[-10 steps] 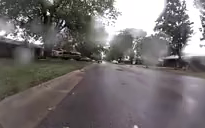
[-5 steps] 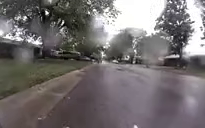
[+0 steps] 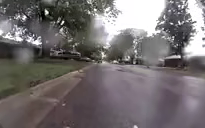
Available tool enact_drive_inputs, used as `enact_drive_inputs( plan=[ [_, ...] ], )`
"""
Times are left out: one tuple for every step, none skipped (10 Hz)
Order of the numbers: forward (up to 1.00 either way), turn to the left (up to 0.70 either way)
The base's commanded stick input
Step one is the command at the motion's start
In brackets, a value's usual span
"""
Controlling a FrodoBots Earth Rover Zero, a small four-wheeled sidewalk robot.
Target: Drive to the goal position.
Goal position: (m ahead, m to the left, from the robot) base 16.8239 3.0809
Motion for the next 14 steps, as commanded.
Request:
enact_drive_inputs(
  plan=[
    [0.50, -0.01],
    [0.50, -0.01],
    [0.50, -0.01],
    [0.50, -0.01],
    [0.50, -0.01],
    [0.50, -0.01],
    [0.50, -0.01],
    [0.50, -0.01],
    [0.50, -0.01],
    [0.50, -0.01],
    [0.50, -0.01],
    [0.50, -0.01],
    [0.50, -0.01],
    [0.50, -0.01]
  ],
)
